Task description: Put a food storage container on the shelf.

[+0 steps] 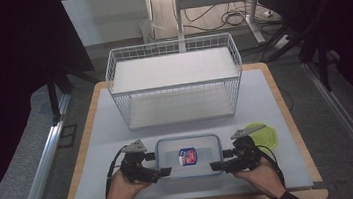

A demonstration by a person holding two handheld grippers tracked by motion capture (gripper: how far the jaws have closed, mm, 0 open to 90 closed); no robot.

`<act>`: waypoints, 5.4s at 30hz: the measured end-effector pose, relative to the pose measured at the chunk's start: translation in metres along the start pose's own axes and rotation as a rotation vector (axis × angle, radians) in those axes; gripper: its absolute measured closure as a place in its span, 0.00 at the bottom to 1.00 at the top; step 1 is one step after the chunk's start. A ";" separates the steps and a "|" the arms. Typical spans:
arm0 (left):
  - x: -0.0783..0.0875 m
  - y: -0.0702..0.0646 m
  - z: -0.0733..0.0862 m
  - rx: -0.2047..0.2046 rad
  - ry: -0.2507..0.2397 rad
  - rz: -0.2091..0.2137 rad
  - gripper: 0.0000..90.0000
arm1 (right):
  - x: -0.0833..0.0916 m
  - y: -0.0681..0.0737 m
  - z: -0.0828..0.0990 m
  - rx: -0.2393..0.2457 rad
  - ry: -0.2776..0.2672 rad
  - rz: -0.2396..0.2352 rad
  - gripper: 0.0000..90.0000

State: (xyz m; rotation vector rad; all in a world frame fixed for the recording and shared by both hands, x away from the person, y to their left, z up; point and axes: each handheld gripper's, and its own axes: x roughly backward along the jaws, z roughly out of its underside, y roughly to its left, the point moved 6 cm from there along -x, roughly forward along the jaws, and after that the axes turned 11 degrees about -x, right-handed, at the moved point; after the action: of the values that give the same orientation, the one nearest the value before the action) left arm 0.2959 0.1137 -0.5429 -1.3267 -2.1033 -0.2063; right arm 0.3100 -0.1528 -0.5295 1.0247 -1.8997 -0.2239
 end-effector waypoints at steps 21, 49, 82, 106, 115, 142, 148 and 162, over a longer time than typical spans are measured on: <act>0.021 -0.003 0.015 0.133 -0.135 0.069 0.51 | 0.010 -0.006 -0.004 -0.099 -0.082 -0.103 0.51; 0.023 0.001 0.007 0.242 -0.173 0.031 0.56 | 0.013 0.000 -0.003 -0.156 -0.123 -0.081 0.59; 0.075 0.031 -0.075 0.149 -0.243 -0.035 0.56 | 0.045 0.027 -0.091 -0.062 -0.224 -0.107 0.59; 0.111 0.064 -0.151 0.125 -0.293 -0.057 0.56 | 0.072 0.042 -0.170 -0.068 -0.278 -0.126 0.59; 0.122 0.082 -0.180 0.131 -0.307 -0.067 0.56 | 0.081 0.045 -0.207 -0.056 -0.299 -0.128 0.59; 0.104 0.134 -0.214 0.169 -0.328 -0.058 0.55 | 0.079 0.018 -0.265 -0.104 -0.356 -0.097 0.58; 0.103 0.135 -0.216 0.159 -0.325 -0.068 0.55 | 0.077 0.013 -0.264 -0.125 -0.355 -0.119 0.58; 0.094 0.133 -0.209 0.086 -0.263 -0.171 0.50 | 0.073 0.011 -0.263 -0.059 -0.369 -0.070 0.52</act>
State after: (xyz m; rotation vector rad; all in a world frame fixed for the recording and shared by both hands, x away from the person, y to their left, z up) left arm 0.4723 0.1556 -0.3495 -1.1764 -2.4200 -0.0110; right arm 0.4983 -0.1339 -0.3320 1.0660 -2.1723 -0.5376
